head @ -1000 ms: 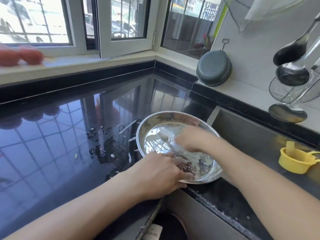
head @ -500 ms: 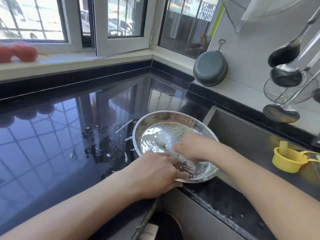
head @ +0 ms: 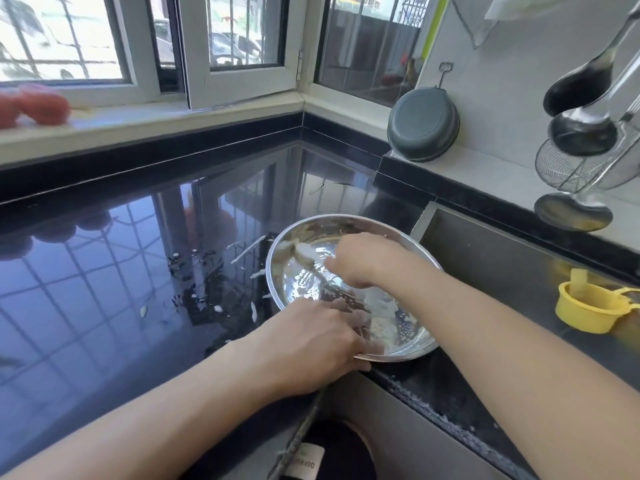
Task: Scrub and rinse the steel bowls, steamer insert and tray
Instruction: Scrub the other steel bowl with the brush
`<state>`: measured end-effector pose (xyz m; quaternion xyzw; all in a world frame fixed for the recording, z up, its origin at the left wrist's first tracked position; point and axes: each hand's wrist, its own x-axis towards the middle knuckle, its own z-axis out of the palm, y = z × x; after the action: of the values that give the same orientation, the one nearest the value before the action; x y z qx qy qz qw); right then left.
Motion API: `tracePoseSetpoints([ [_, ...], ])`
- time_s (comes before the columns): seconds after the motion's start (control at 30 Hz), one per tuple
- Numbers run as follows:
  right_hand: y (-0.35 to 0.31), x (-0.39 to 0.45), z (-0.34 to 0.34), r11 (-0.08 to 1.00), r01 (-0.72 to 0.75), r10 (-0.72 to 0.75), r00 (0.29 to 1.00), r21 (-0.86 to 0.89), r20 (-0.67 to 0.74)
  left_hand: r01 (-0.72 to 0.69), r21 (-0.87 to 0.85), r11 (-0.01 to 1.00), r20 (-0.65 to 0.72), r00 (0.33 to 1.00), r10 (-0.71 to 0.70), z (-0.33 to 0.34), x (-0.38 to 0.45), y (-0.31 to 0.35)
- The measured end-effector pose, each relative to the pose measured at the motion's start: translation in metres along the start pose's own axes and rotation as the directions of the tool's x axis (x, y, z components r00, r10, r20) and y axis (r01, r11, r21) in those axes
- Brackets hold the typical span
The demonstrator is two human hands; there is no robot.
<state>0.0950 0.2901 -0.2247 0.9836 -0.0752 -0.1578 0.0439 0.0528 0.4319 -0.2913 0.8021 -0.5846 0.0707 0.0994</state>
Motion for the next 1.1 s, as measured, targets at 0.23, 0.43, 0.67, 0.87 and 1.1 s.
tracePoseSetpoints([
  [0.23,0.013,0.003,-0.007,0.980,-0.188,0.182,0.979,-0.071,-0.089,0.016,-0.005,1.000,0.023,1.000,-0.016,-0.006,0.003,0.000],
  [0.43,-0.023,0.005,0.008,0.989,0.125,-0.126,0.992,-0.073,-0.008,-0.005,0.003,1.000,-0.007,1.000,0.005,0.004,0.001,0.000],
  [0.67,0.057,0.008,0.006,0.967,-0.255,0.249,0.960,-0.029,-0.129,-0.012,0.059,0.998,0.021,1.000,0.011,-0.003,0.002,0.004],
  [0.87,-0.005,-0.001,0.005,0.995,0.091,-0.089,0.995,-0.046,0.046,-0.019,0.079,0.997,0.019,1.000,0.018,0.008,0.000,0.000],
  [1.1,0.064,0.001,0.003,0.966,-0.237,0.225,0.967,-0.098,-0.116,-0.020,0.062,0.998,0.057,0.998,0.016,0.003,0.000,0.002],
])
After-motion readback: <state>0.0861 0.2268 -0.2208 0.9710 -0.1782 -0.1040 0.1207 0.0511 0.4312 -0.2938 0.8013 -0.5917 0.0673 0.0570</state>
